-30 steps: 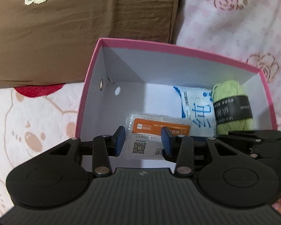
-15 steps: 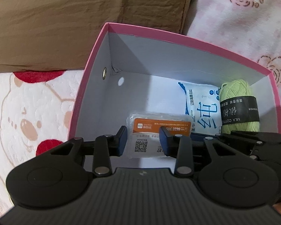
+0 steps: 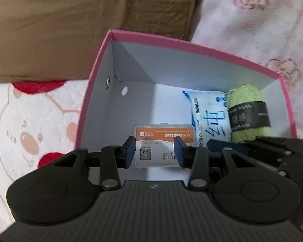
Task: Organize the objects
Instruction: 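Open the left tool to release the plastic box and withdraw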
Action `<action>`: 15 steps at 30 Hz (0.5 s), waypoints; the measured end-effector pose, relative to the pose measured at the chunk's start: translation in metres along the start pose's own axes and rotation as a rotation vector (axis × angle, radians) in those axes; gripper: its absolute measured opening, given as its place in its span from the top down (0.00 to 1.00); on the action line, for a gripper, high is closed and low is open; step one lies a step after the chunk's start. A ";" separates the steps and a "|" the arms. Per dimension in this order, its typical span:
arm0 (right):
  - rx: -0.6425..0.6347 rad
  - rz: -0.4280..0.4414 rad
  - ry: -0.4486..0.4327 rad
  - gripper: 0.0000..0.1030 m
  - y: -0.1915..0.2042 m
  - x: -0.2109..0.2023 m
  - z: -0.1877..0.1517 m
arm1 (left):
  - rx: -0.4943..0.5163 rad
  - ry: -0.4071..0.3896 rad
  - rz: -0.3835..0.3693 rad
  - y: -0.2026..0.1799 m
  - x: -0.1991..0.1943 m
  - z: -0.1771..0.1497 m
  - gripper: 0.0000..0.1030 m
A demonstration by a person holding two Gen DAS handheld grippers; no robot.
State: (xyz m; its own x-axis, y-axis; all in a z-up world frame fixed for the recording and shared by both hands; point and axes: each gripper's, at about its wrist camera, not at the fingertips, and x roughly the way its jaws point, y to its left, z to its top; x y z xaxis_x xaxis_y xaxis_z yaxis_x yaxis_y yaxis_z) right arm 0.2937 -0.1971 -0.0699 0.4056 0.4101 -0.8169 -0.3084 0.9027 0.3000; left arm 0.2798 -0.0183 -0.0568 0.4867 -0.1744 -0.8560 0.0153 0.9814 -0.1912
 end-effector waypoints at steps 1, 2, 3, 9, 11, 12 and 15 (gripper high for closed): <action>-0.044 -0.020 -0.022 0.60 0.006 -0.009 -0.004 | 0.011 -0.003 -0.007 0.000 -0.006 -0.001 0.61; -0.072 -0.038 -0.037 0.60 0.010 -0.016 -0.007 | 0.018 -0.003 -0.015 0.001 -0.012 -0.002 0.61; -0.086 -0.050 -0.040 0.59 0.013 -0.024 -0.011 | 0.024 -0.002 -0.024 0.001 -0.019 -0.004 0.61; -0.143 -0.072 -0.075 0.58 0.030 -0.074 -0.027 | 0.035 -0.001 -0.072 0.005 -0.066 -0.013 0.61; -0.188 -0.108 -0.110 0.56 0.037 -0.088 -0.032 | 0.044 -0.006 -0.091 0.004 -0.080 -0.015 0.61; -0.197 -0.112 -0.120 0.56 0.040 -0.094 -0.035 | 0.053 -0.016 -0.103 0.003 -0.089 -0.017 0.61; -0.197 -0.108 -0.144 0.56 0.044 -0.111 -0.041 | 0.073 -0.038 -0.121 0.000 -0.111 -0.021 0.60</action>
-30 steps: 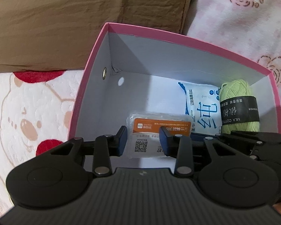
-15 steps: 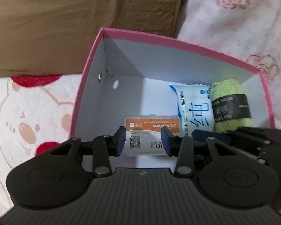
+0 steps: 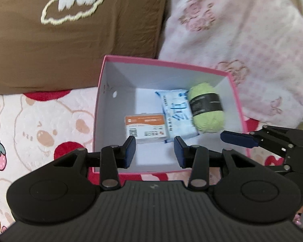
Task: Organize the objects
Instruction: 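Open the left tool to release the plastic box and withdraw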
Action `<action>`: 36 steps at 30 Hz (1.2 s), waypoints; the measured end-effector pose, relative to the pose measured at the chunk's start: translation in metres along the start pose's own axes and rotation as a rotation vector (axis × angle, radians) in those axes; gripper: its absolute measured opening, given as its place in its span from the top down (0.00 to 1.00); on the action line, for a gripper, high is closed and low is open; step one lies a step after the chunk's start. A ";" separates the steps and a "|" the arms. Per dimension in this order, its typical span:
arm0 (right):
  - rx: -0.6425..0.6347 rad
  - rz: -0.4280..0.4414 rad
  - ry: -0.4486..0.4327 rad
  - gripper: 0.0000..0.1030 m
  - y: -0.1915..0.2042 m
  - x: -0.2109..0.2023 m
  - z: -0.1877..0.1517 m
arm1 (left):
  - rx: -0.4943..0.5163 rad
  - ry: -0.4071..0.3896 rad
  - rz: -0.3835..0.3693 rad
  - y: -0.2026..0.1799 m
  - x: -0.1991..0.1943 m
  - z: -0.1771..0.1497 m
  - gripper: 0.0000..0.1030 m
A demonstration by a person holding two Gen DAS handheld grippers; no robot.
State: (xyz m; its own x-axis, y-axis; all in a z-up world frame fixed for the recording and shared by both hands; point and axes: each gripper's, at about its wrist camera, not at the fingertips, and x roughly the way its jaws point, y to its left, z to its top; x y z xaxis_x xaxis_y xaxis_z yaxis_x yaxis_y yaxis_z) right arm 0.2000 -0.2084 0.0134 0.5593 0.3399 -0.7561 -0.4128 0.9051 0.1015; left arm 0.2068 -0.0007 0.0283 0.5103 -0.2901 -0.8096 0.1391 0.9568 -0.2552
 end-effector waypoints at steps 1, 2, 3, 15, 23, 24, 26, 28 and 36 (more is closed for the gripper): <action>-0.004 -0.003 -0.007 0.56 0.001 -0.005 -0.001 | 0.003 -0.004 -0.008 -0.002 -0.005 -0.001 0.60; -0.008 -0.005 -0.016 0.56 0.003 -0.011 -0.001 | 0.006 -0.006 -0.016 -0.004 -0.011 -0.002 0.60; -0.009 -0.009 -0.025 0.56 0.005 -0.017 -0.002 | 0.009 -0.006 -0.025 -0.005 -0.017 -0.004 0.60; -0.037 -0.162 -0.090 0.29 0.019 -0.085 -0.024 | 0.095 -0.047 -0.047 -0.019 -0.078 -0.032 0.52; -0.027 -0.206 -0.105 0.10 0.023 -0.106 -0.038 | 0.116 -0.018 -0.071 -0.032 -0.087 -0.049 0.34; -0.026 -0.210 -0.105 0.10 0.023 -0.108 -0.041 | 0.120 -0.016 -0.071 -0.034 -0.087 -0.051 0.31; -0.025 -0.208 -0.104 0.10 0.023 -0.112 -0.044 | 0.129 -0.013 -0.071 -0.036 -0.088 -0.056 0.27; -0.027 -0.205 -0.109 0.10 0.025 -0.115 -0.048 | 0.135 -0.002 -0.079 -0.037 -0.087 -0.060 0.25; -0.127 -0.237 -0.106 0.10 0.042 -0.118 -0.067 | 0.145 0.006 -0.096 -0.039 -0.080 -0.074 0.16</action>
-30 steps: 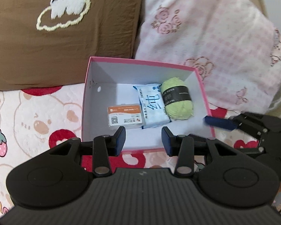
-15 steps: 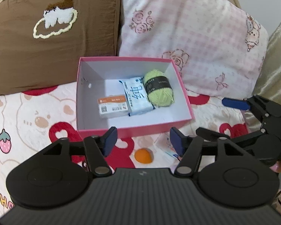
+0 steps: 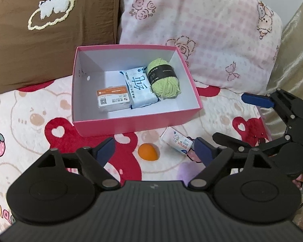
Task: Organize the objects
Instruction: 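Open the left tool to release the plastic box and withdraw, then move the right tool toward the orange sponge while the left tool approaches it too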
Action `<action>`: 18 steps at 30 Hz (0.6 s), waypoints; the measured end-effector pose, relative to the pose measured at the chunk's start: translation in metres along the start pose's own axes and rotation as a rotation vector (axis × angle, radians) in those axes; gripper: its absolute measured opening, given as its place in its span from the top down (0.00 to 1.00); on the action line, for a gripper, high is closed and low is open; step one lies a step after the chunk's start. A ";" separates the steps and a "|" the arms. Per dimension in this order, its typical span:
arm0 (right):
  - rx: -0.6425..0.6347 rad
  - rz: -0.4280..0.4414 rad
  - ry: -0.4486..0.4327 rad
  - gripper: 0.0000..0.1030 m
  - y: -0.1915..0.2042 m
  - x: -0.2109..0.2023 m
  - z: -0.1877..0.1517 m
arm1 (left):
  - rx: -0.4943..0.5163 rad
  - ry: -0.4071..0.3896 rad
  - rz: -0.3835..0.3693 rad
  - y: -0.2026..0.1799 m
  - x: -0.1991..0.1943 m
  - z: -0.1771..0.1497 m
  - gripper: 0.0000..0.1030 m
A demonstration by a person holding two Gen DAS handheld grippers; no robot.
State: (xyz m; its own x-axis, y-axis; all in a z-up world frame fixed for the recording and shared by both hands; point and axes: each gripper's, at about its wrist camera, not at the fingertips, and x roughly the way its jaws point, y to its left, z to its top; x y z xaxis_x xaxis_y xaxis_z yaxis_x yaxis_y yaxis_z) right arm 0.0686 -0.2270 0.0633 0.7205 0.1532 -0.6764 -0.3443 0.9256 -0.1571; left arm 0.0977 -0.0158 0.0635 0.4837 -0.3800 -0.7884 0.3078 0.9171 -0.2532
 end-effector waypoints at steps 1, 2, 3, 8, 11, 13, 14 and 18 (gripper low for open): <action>-0.020 -0.015 -0.004 0.10 0.002 -0.001 -0.002 | 0.009 -0.005 0.000 -0.001 0.000 0.000 0.14; -0.039 -0.027 -0.006 0.10 0.004 -0.002 -0.003 | 0.020 -0.010 0.000 -0.003 0.000 -0.001 0.12; -0.053 -0.033 -0.008 0.10 0.006 -0.004 -0.004 | 0.031 -0.019 0.002 -0.005 -0.001 -0.003 0.09; -0.067 -0.011 -0.022 0.10 0.010 -0.010 -0.009 | 0.054 -0.023 0.014 -0.007 0.006 -0.010 0.07; -0.064 0.008 -0.025 0.10 0.013 -0.008 -0.014 | 0.037 -0.009 0.016 -0.001 0.016 -0.018 0.07; -0.060 0.037 -0.016 0.10 0.016 -0.004 -0.018 | 0.036 -0.003 0.018 0.002 0.022 -0.024 0.07; -0.070 0.075 -0.004 0.10 0.019 -0.001 -0.020 | 0.034 -0.003 0.021 0.003 0.025 -0.027 0.07; -0.109 0.150 0.036 0.10 0.030 0.014 -0.022 | -0.001 -0.027 0.056 0.014 0.032 -0.035 0.07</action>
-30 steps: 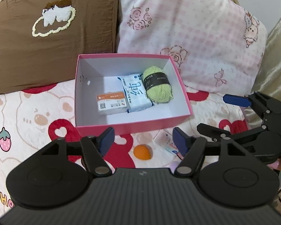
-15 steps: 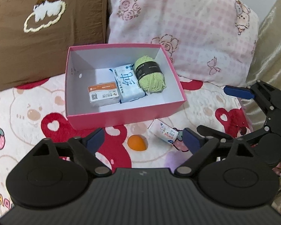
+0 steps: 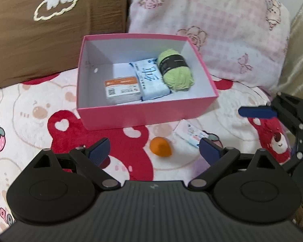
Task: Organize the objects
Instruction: 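Move the right tool toward the orange sponge while the left tool approaches it too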
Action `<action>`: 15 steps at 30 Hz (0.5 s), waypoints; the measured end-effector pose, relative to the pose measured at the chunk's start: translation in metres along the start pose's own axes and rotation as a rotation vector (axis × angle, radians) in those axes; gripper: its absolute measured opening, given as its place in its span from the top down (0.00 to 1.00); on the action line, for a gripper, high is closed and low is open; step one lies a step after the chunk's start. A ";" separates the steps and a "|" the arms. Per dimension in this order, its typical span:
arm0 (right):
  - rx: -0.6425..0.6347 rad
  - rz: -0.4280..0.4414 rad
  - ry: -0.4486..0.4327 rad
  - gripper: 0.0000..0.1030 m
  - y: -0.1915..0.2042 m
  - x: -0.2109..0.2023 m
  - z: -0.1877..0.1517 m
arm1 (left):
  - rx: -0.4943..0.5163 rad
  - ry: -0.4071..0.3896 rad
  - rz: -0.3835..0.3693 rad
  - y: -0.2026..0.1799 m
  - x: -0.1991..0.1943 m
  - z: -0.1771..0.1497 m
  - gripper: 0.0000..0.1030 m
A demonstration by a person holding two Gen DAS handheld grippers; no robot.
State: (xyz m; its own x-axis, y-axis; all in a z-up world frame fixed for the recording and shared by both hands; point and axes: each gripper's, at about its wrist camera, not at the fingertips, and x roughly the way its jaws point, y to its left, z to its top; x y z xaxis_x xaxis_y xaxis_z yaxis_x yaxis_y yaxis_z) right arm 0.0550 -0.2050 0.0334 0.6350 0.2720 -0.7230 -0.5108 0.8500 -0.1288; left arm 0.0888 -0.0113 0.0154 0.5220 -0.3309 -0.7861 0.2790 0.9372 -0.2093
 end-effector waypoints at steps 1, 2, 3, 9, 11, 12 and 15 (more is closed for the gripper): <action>-0.002 0.014 0.003 0.10 0.002 0.003 -0.001 | -0.007 0.003 0.000 0.002 0.002 -0.002 0.07; 0.000 0.028 0.003 0.10 0.003 0.005 -0.002 | -0.009 0.004 0.003 0.004 0.005 -0.004 0.07; 0.005 0.038 0.002 0.10 0.005 0.007 -0.004 | -0.003 0.000 0.006 0.005 0.006 -0.006 0.07; 0.055 -0.046 -0.023 0.10 0.007 0.026 -0.007 | -0.029 -0.007 -0.007 0.012 0.020 -0.015 0.07; 0.053 -0.060 -0.025 0.10 0.005 0.032 -0.009 | -0.036 -0.016 -0.004 0.014 0.024 -0.017 0.07; 0.053 -0.055 -0.022 0.10 0.005 0.034 -0.010 | -0.040 -0.023 0.005 0.016 0.026 -0.019 0.07; 0.040 -0.070 -0.014 0.10 0.006 0.042 -0.013 | -0.056 -0.026 0.016 0.020 0.032 -0.022 0.07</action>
State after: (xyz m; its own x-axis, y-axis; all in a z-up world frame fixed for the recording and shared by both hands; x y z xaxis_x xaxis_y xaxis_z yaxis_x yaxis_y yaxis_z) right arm 0.0707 -0.1944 -0.0066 0.6765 0.2175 -0.7036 -0.4416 0.8843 -0.1513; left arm 0.0934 -0.0004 -0.0273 0.5467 -0.3176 -0.7748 0.2248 0.9470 -0.2295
